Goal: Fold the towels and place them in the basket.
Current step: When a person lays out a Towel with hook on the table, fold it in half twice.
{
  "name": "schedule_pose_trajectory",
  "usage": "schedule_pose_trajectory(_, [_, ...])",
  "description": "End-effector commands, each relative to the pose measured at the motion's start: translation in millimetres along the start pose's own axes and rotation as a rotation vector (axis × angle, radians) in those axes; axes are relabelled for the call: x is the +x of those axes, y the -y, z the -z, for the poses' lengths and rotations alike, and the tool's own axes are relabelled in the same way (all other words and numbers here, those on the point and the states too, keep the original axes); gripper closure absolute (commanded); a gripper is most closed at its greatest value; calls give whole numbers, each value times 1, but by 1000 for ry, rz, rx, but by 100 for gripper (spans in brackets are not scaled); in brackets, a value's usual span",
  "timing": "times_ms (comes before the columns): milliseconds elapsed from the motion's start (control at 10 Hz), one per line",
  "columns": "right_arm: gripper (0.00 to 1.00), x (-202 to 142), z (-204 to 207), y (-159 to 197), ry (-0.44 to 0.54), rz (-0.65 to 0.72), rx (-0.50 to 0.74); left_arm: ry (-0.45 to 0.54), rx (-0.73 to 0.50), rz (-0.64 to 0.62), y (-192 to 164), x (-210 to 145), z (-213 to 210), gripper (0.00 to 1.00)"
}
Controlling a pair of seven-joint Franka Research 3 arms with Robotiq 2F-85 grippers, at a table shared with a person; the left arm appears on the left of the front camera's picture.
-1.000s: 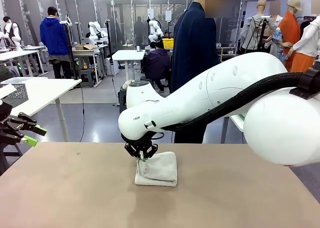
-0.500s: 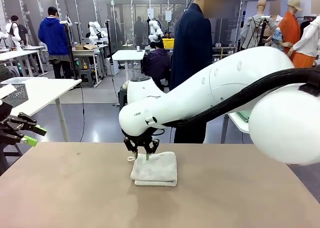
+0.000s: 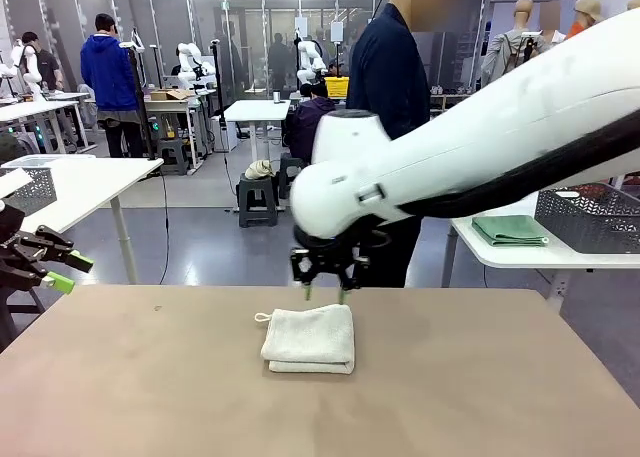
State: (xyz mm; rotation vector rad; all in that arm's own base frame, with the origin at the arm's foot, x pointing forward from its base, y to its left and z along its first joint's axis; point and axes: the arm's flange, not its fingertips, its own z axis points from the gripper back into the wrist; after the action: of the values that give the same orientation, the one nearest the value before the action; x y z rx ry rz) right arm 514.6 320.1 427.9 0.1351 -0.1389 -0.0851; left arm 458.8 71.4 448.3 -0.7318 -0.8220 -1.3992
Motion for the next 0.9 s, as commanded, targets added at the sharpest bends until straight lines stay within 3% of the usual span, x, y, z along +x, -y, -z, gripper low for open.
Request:
schedule_pose_trajectory(0, [36, -13, -13, 59, 20, -64, 114, 2, 7, 4, 2, 1, 0, 34])
schedule_pose_trajectory(300, [36, -9, -21, 97, 29, -100, 159, 2, 7, 4, 2, 1, 0, 34])
schedule_pose_trajectory(800, [36, -3, -26, 97, 27, -85, 131, 2, 7, 4, 2, 1, 0, 34])
